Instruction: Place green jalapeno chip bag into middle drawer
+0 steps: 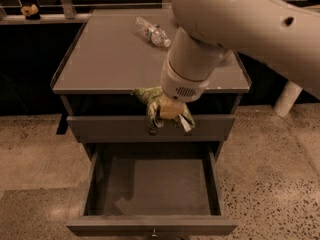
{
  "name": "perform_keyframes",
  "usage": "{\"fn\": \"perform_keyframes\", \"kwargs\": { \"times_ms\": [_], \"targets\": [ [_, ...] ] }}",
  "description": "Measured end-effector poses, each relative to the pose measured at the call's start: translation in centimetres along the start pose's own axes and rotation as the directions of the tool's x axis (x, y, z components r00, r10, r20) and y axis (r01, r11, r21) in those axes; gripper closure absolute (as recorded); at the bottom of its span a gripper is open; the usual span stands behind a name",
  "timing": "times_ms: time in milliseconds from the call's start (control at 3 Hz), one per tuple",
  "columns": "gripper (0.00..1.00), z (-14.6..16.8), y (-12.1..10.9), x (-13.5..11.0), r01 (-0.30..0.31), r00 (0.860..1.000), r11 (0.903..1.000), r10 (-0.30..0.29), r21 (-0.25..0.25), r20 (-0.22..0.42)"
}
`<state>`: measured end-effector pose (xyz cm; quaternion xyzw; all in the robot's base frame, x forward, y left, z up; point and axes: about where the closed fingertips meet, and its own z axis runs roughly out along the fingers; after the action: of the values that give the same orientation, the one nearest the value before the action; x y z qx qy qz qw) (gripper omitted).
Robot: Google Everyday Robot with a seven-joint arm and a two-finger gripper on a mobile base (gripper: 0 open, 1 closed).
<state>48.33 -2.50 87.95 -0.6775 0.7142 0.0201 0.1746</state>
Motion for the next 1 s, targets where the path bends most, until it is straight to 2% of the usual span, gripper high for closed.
{"fn": "perform_keyframes", "kwargs": {
  "times_ms": [333, 667, 1000],
  "targets": [
    [1.00, 3.1, 1.1, 3.4, -0.090, 0.995, 0.9959, 0.090, -0.007, -0.043],
    [1.00, 6.7, -0.3, 6.1, -0.142, 0.989, 0.9899, 0.142, 0.000, -0.034],
    [1.00, 10.9, -3.5, 6.6, -0.136, 0.990, 0.9907, 0.136, -0.009, 0.024]
  ]
}}
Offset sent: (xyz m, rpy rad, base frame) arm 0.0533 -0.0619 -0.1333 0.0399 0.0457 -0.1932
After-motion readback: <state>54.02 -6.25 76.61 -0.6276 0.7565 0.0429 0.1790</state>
